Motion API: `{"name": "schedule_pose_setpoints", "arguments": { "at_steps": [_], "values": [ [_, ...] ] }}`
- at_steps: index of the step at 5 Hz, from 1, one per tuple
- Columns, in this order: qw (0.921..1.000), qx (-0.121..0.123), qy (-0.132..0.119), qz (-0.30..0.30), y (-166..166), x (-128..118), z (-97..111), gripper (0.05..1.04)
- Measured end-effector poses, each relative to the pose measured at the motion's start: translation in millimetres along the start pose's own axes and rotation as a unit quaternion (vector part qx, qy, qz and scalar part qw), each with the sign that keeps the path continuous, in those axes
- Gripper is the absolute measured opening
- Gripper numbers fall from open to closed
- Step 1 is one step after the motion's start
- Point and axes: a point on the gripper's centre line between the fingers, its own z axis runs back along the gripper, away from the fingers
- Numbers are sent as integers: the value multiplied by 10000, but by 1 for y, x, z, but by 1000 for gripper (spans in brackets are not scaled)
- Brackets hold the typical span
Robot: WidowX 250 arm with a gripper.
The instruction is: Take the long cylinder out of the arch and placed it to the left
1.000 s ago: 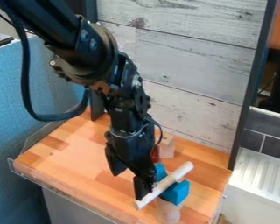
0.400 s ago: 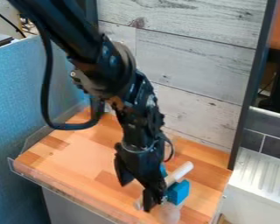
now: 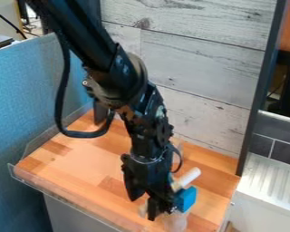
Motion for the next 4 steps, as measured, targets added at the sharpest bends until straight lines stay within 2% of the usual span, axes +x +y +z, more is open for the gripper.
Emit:
{"name": "schedule_pose_setpoints", "arguments": {
  "at_steps": [1, 2, 3, 4],
  "values": [
    [9998, -168, 39, 127, 4, 3, 4, 371],
    [9981, -581, 73, 182, 7, 2, 20, 260],
    [9956, -895, -160, 236, 14, 4, 49, 260],
    [9910, -1239, -317, 391, 28, 8, 69, 260]
  ]
}}
